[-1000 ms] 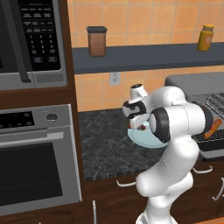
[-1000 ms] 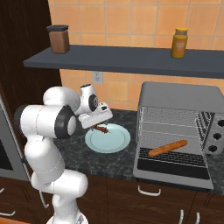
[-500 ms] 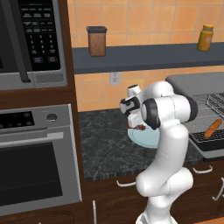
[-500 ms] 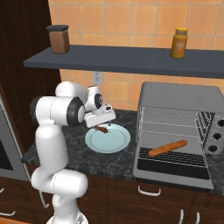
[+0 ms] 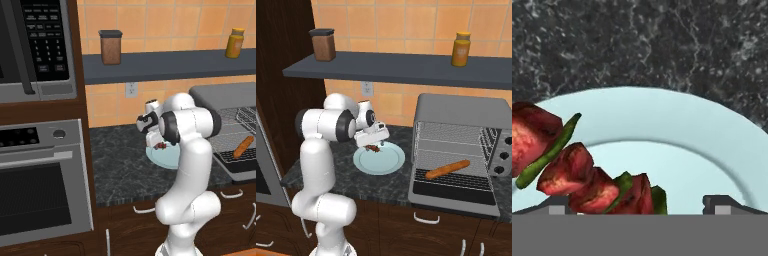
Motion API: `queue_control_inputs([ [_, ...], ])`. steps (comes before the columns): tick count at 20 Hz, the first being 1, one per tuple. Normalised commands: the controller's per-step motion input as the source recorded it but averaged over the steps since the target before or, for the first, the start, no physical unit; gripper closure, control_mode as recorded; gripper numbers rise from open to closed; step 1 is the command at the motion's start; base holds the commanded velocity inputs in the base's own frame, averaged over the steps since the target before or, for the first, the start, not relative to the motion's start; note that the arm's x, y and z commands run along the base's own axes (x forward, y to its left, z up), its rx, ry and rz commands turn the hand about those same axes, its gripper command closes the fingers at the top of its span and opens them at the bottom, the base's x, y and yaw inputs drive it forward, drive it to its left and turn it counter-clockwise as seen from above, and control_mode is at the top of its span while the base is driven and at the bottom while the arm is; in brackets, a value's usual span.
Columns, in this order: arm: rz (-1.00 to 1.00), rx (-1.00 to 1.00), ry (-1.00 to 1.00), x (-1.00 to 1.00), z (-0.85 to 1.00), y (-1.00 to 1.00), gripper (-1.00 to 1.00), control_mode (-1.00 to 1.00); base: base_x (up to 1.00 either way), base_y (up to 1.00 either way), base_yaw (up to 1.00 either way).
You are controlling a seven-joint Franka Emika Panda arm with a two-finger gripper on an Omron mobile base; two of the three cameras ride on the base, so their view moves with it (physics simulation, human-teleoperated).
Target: Pick up the kebab skewer and baguette bread, and place them inside the toaster oven. Close the toaster oven door and start by setting the timer.
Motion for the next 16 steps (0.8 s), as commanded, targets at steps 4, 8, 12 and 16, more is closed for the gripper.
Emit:
queue_control_inputs([
  [4, 0.06, 0.04, -0.03, 0.07, -0.05, -0.06, -1.00, -1.00, 0.00, 0.00, 0.00],
  [8, 0.05, 0.06, -0.03, 0.00, -0.06, 0.00, 1.00, -1.00, 0.00, 0.00, 0.00],
  [12, 0.03, 0.09, -0.03, -0.05, -0.03, -0.04, 1.00, -1.00, 0.00, 0.00, 0.00],
  [16, 0.01, 0.09, -0.07, -0.33, 0.00, -0.11, 1.00, -1.00, 0.00, 0.00, 0.00],
])
